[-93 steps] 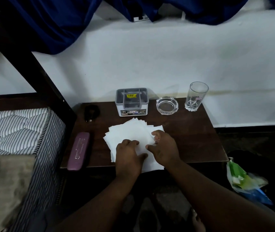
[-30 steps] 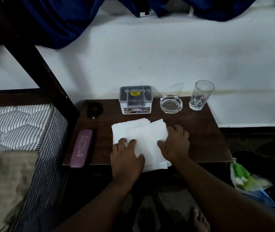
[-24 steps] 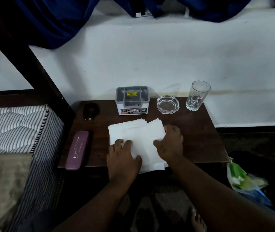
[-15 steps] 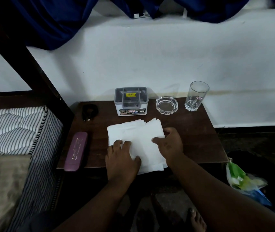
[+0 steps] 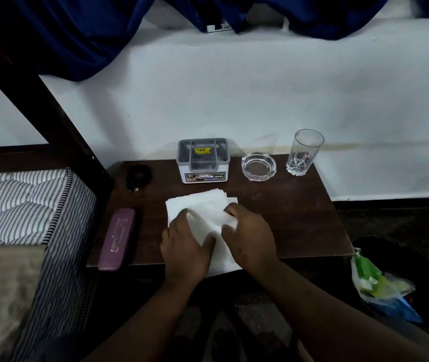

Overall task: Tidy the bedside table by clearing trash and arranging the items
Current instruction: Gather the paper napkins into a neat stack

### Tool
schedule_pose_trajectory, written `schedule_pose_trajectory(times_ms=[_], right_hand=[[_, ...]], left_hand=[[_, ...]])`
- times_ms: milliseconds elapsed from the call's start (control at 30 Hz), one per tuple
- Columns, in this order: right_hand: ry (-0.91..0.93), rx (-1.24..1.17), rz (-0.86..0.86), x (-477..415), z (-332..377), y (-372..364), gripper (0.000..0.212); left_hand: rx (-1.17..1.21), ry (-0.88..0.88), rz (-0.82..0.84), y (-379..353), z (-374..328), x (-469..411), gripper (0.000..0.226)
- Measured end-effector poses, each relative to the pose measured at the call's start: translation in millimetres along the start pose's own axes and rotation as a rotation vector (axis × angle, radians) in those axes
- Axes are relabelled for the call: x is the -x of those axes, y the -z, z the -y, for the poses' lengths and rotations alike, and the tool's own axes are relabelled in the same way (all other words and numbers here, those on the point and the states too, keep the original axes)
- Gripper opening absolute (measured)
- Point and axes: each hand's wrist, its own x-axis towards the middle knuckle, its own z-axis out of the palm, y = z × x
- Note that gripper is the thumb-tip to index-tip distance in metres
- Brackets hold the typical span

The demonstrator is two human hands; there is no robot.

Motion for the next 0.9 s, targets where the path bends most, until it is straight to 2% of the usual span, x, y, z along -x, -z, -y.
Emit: schedule_pose_trajectory(times_ms=[100,200,300,400,467,533,633,733,900], right_hand=[[-0.165,-0.376,0.038,-8,0,4,0.033],[-0.412,-0.854,0.096,-14,-7,9,0.037],[-0.53,-0.953,0.181,-15,-16,8,0.038],[-0.542,-0.767,0.195,-16,-22,1,0.037],[-0.44,-0.482,0.21,-16,-25,-5,0.035],[-0.358,-0.225,0.204,-14,-25,-8,0.036],[-0.325,-0.011,0.152,-12,-25,-10,0.039],[-0.321,0.091,0.139,-11,-27,-11,0.047],[-0.324,0.085,0.118,-18,-29,-13,0.067]], left_hand=[[0.188,0.069,-0.104,4,-2,-6,0.094],[0.581,0.157,-0.097,9,-2,-13,0.09],[0.789,0.351,0.012,13,4,-18,0.085],[0.726,0.421,0.094,10,15,-20,0.066],[0.568,0.341,0.121,11,18,-17,0.057],[0.31,0.213,0.122,14,17,-15,0.051],[0.065,0.088,0.117,16,14,-13,0.046],[0.04,0.069,0.11,16,11,-11,0.043],[0.027,0.068,0.093,16,11,-12,0.035]])
